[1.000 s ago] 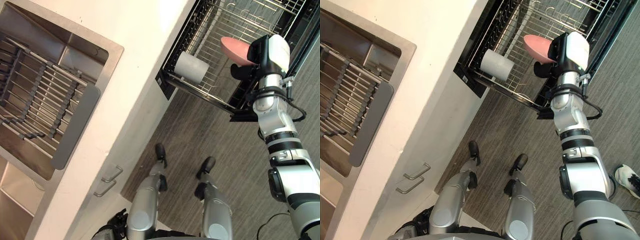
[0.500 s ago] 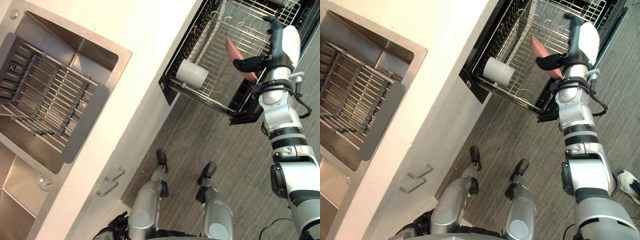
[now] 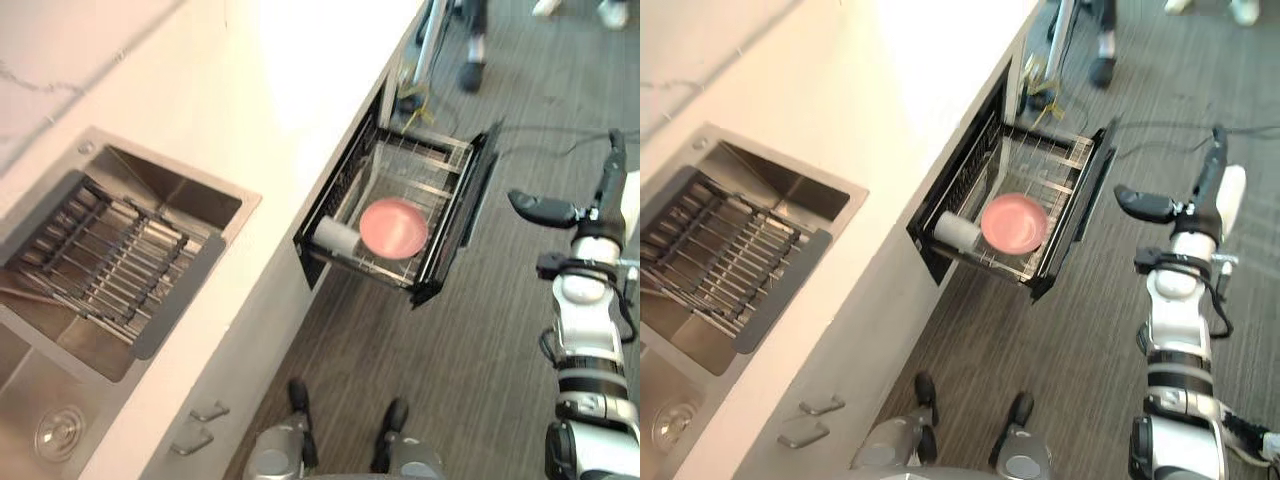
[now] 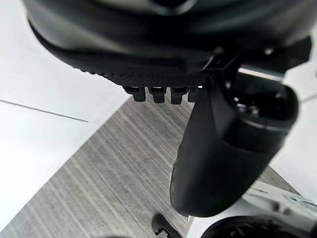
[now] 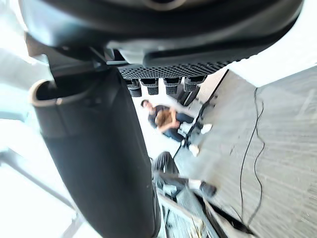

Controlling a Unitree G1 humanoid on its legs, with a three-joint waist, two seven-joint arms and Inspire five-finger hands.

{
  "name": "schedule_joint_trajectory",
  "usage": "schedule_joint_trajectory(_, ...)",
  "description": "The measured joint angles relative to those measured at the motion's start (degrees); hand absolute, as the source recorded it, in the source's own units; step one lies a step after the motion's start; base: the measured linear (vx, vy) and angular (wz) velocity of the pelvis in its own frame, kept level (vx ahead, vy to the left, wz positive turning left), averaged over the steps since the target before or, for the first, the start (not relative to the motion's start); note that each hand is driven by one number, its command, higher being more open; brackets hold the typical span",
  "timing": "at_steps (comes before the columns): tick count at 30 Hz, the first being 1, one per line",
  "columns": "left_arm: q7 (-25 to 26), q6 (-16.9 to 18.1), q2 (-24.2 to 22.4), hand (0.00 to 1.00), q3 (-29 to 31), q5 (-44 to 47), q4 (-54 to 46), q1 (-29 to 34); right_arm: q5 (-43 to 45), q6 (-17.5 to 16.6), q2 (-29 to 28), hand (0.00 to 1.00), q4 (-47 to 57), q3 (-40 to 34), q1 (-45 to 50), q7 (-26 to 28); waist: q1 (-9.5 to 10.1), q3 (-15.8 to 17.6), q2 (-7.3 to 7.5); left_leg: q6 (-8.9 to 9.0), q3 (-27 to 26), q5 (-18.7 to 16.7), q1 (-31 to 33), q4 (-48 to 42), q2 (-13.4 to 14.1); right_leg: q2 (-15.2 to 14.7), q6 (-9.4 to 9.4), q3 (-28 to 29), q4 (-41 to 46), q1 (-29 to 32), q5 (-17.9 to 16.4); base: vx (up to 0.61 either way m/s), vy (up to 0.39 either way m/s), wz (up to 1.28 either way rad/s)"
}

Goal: Walk over to the sink, pick up the cup, carry it to the dishwasher, place the cup inside the dishwasher, then close the dishwasher door

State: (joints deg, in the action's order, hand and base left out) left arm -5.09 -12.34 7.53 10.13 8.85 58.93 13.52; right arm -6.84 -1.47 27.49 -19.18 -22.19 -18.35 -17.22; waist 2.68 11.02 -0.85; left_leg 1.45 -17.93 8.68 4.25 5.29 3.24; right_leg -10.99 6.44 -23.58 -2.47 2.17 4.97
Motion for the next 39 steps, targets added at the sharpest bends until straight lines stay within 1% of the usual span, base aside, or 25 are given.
schedule_joint_trajectory(2,0.04,-0.19,-0.03,1.00,0.12,-1.08,0.17,1.03,2.30,0.01,-1.24,1.00,0.02,-2.80,2.25,-0.10,-0.81,-1.82,0.12,-0.05,-0.06,-0.22,-0.55,0.01,0.01,-0.04,0.00,0.09,-0.59,-0.75,0.02,0.00,0.005,-0.04)
schedule_joint_trajectory(5,0.07,-0.31,-0.21,1.00,0.65,-1.73,0.25,2.15,7.00,0.12,-4.02,1.00,-0.02,-8.08,6.53,0.07,-1.41,-3.83,0.26,0.16,-0.23,-0.71,-1.44,0.02,0.02,-0.12,0.03,0.24,-0.80,-1.64,0.04,0.00,0.000,0.00)
schedule_joint_trajectory(7,0.09,-0.35,-0.34,1.00,0.82,-2.07,0.26,2.71,9.08,0.21,-5.76,1.00,-0.13,-10.40,8.51,0.42,-2.06,-4.11,0.27,0.09,-0.30,-0.78,-2.38,0.01,-0.03,-0.12,0.09,0.31,-0.92,-2.62,0.10,0.01,0.003,-0.02)
schedule_joint_trajectory(10,0.09,-0.42,-0.36,1.00,0.83,-2.37,0.26,3.59,12.60,0.36,-8.09,1.00,-0.92,-13.57,11.67,1.57,-2.34,-4.99,0.22,0.07,-0.95,-1.03,-3.66,0.02,-0.07,-0.08,0.12,0.89,-0.92,-3.61,0.12,0.02,0.008,-0.11)
schedule_joint_trajectory(12,0.07,-0.46,-0.49,1.00,0.87,-3.31,0.25,3.97,15.29,0.41,-8.98,1.00,-3.84,-15.01,12.85,2.17,-2.53,-5.90,0.30,0.06,-1.45,-1.26,-4.38,0.02,-0.15,-0.09,0.24,1.31,-0.92,-4.00,0.21,0.02,0.008,-0.11)
schedule_joint_trajectory(14,0.06,-1.15,-0.51,1.00,0.65,-3.35,0.25,3.53,17.47,0.41,-8.99,1.00,-6.04,-15.13,12.68,2.17,-2.58,-5.77,0.02,0.08,-1.73,-1.32,-3.60,0.00,-0.18,-0.18,0.12,1.53,-0.91,-2.98,0.23,-0.03,0.022,-0.09)
schedule_joint_trajectory(15,0.05,-1.22,-0.61,1.00,0.31,-3.25,0.25,3.05,18.85,0.41,-8.96,1.00,-7.82,-15.05,11.47,1.82,-2.97,-5.54,-0.19,0.16,-1.74,-1.21,-1.60,0.01,-0.11,-0.52,-0.08,1.90,-0.12,-0.58,0.43,-0.06,0.033,-0.08)
schedule_joint_trajectory(16,0.05,-1.19,-0.56,1.00,-0.20,-2.94,0.21,2.57,19.64,0.39,-8.93,1.00,-8.75,-15.01,10.47,1.35,-3.01,-5.13,-0.78,0.40,-1.70,-1.03,-0.65,0.01,-0.11,-0.59,-0.22,2.18,0.40,0.72,0.52,-0.09,0.037,-0.10)
schedule_joint_trajectory(17,0.08,-1.10,-0.44,1.00,-0.87,-1.28,0.23,1.26,21.50,0.33,-8.62,0.00,-10.44,-14.67,8.39,0.30,-3.06,-3.24,-1.00,0.64,-1.53,-0.62,1.27,0.01,-0.16,-0.73,-0.49,2.79,1.43,3.00,0.78,-0.08,0.026,-0.08)
schedule_joint_trajectory(18,0.11,-0.79,-0.30,1.00,-2.02,0.51,0.27,0.01,22.94,0.24,-8.43,0.00,-11.80,-14.55,6.21,-0.91,-3.01,-0.91,-1.55,0.57,-1.39,0.12,3.04,0.00,-0.17,-0.76,-0.76,2.96,1.66,4.95,1.41,-0.11,0.021,-0.04)
schedule_joint_trajectory(19,0.14,-0.47,-0.30,1.00,-2.73,1.47,0.27,-0.61,23.68,0.15,-8.40,0.00,-12.09,-14.56,5.20,-1.52,-2.99,0.20,-1.93,0.42,-1.33,0.43,3.91,0.00,-0.18,-0.76,-0.86,2.94,1.66,5.80,1.71,-0.10,0.009,0.01)
schedule_joint_trajectory(20,0.18,0.42,-0.56,1.00,-3.81,3.54,0.26,-1.67,24.57,0.00,-8.29,0.00,-12.14,-14.54,3.30,-2.46,-2.96,2.58,-2.78,0.44,-1.33,0.90,5.27,-0.01,-0.25,-0.85,-0.89,3.00,1.68,7.19,2.26,-0.09,0.008,0.02)
schedule_joint_trajectory(21,0.19,0.98,-0.77,1.00,-4.36,4.48,0.27,-2.10,25.27,-0.03,-8.10,0.00,-12.14,-14.52,2.35,-2.84,-2.90,3.58,-3.31,0.32,-1.35,1.14,5.94,-0.02,-0.29,-0.87,-1.03,3.04,1.73,7.81,2.59,-0.07,0.007,0.00)
schedule_joint_trajectory(23,0.12,3.32,-1.43,1.00,-5.41,7.62,0.09,-3.48,27.02,-0.10,-5.85,0.00,-12.97,-13.85,-2.17,-3.35,-2.46,7.18,-5.29,-0.43,-1.46,2.01,9.06,-0.11,-0.42,-0.99,-1.32,3.30,2.03,11.12,3.64,-0.04,0.005,-0.02)
schedule_joint_trajectory(24,0.11,3.87,-1.54,1.00,-5.63,8.22,0.04,-3.81,27.49,-0.12,-4.98,0.00,-13.40,-13.34,-3.38,-3.34,-2.36,8.02,-5.75,-0.56,-1.48,2.20,9.73,-0.27,-0.43,-1.00,-1.66,3.39,2.15,11.86,3.98,0.00,0.000,0.00)
schedule_joint_trajectory(25,0.11,4.98,-1.69,1.00,-6.49,9.22,-0.17,-4.58,28.13,-0.13,-3.48,0.00,-13.81,-13.18,-5.76,-3.30,-2.00,9.77,-6.63,-1.01,-1.49,2.57,10.83,-0.27,-0.46,-1.04,-1.27,3.49,2.47,13.09,4.40,0.00,0.000,0.00)
schedule_joint_trajectory(26,0.12,5.61,-1.80,1.00,-7.22,9.87,-0.57,-5.08,28.18,-0.27,-2.20,0.00,-14.00,-12.97,-8.16,-3.31,-1.82,11.15,-7.30,-1.45,-1.47,2.95,11.68,-0.28,-0.52,-1.14,-1.31,3.55,2.92,14.18,4.47,0.00,0.000,0.00)
schedule_joint_trajectory(27,0.11,5.88,-1.92,1.00,-7.34,9.98,-0.77,-5.24,28.20,-0.50,-1.48,0.00,-14.26,-12.55,-9.35,-3.34,-1.79,11.63,-7.63,-1.49,-1.46,3.01,12.13,-0.29,-0.57,-1.24,-1.31,3.60,3.34,14.79,4.47,0.00,0.000,0.00)
schedule_joint_trajectory(28,0.14,6.15,-2.00,1.00,-7.84,10.26,-0.93,-5.43,28.21,-0.77,-0.25,0.00,-14.71,-11.62,-10.87,-3.34,-1.66,11.83,-8.08,-1.92,-1.45,3.38,12.97,-0.29,-0.70,-1.42,-1.31,3.66,3.66,15.84,4.45,0.05,0.004,0.01)
schedule_joint_trajectory(30,0.21,6.43,-2.07,1.00,-9.56,10.32,-1.19,-6.64,28.19,-1.11,3.95,0.00,-16.46,-8.85,-15.19,-3.34,-0.94,12.84,-9.72,-2.03,-1.28,3.46,14.10,-0.30,-1.35,-2.17,-1.12,3.84,4.74,17.37,4.26,0.06,0.026,0.03)
schedule_joint_trajectory(31,0.22,6.43,-2.22,1.00,-9.77,10.32,-1.26,-7.02,28.17,-1.11,5.04,0.00,-16.48,-8.11,-16.24,-3.33,-0.75,13.29,-10.20,-2.03,-1.08,3.47,14.24,-0.30,-1.59,-2.28,-0.99,3.95,5.32,17.76,4.06,0.04,0.041,0.09)
schedule_joint_trajectory(33,0.23,6.43,-2.58,1.00,-10.95,10.35,-1.61,-7.89,28.08,-1.11,7.93,0.00,-16.67,-4.55,-20.12,-3.16,-0.50,14.26,-11.95,-2.18,-0.01,3.57,15.19,-0.30,-2.63,-3.84,-0.49,3.79,8.26,19.69,2.78,0.03,0.050,0.18)
schedule_joint_trajectory(37,0.26,6.43,-2.71,1.00,-12.71,10.89,-2.53,-8.36,27.77,-0.42,8.99,0.00,-19.81,0.45,-25.28,-2.38,0.37,14.81,-13.45,-2.37,0.88,3.72,15.56,-0.31,-4.57,-6.73,0.30,3.73,13.47,21.85,0.44,0.04,0.057,0.24)
schedule_joint_trajectory(38,0.21,6.41,-2.69,1.00,-13.94,11.31,-2.46,-9.07,27.31,0.08,9.80,0.00,-21.01,2.05,-27.04,-1.91,0.80,15.12,-14.29,-2.46,1.49,3.78,15.68,-0.31,-5.41,-8.02,0.68,3.42,15.35,22.40,-0.43,0.03,0.058,0.34)
schedule_joint_trajectory(39,0.18,6.46,-2.71,1.00,-14.48,11.49,-2.44,-9.27,27.01,0.34,10.21,0.00,-22.70,3.76,-28.92,-1.46,1.36,14.82,-14.71,-2.47,1.82,3.84,16.35,-0.31,-6.26,-9.32,0.98,3.43,17.44,23.79,-1.26,0.03,0.054,0.35)
